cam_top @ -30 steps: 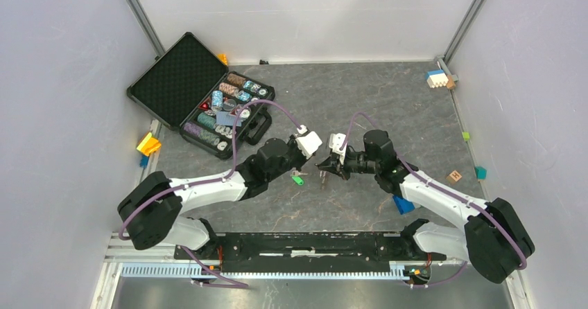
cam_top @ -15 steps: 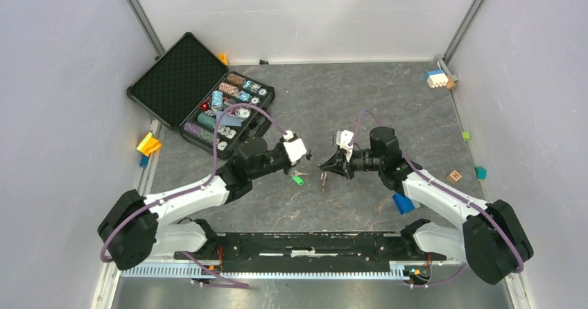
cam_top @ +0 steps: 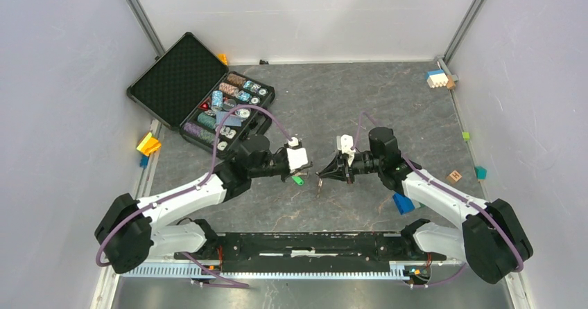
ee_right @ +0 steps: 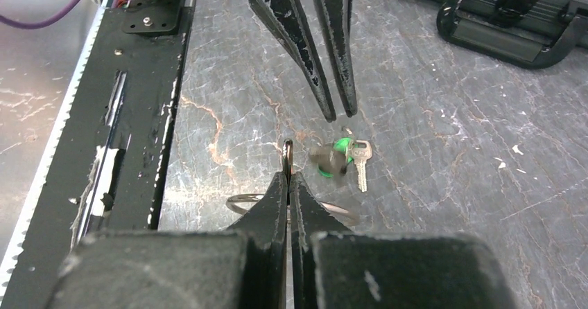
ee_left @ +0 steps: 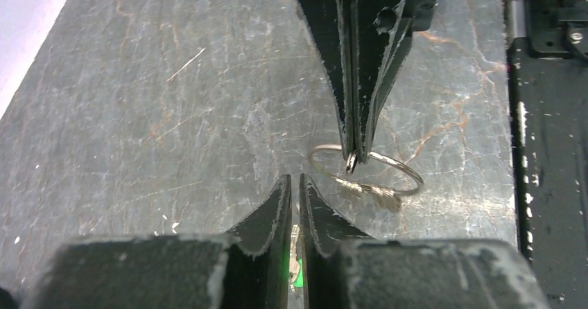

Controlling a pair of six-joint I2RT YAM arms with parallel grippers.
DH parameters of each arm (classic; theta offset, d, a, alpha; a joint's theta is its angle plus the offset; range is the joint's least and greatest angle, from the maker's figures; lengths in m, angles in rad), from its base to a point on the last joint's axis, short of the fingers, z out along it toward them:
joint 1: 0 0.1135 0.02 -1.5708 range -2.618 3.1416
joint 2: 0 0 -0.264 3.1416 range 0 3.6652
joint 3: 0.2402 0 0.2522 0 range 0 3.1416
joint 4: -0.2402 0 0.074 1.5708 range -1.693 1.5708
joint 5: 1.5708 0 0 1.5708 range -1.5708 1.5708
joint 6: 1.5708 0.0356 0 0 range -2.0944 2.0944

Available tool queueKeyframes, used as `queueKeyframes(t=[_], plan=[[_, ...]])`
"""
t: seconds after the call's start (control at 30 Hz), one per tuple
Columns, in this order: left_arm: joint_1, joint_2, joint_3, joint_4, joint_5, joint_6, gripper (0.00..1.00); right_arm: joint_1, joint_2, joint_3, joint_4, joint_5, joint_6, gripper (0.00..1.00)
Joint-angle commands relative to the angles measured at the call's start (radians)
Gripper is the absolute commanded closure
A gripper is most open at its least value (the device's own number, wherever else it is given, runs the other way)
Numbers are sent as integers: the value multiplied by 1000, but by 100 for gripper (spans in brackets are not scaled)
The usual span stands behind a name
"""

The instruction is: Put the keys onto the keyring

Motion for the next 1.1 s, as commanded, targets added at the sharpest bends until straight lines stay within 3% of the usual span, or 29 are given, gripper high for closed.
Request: queueKeyframes(t=[0.0,0.33,0.7,1.07], plan=[[2,19,80,-98,145,88,83,-5,-12,32,-29,-68,-45,100],[2,101,149,-219,226,162,81,-5,-18,38,-57,-47,-72,100],[1,85,158,-278,269,214,49,-4,-17,40,-70,4,-85,100],[-10,164,232,-297,295,212,53,-3,-15,39,-68,-4,-84,100]])
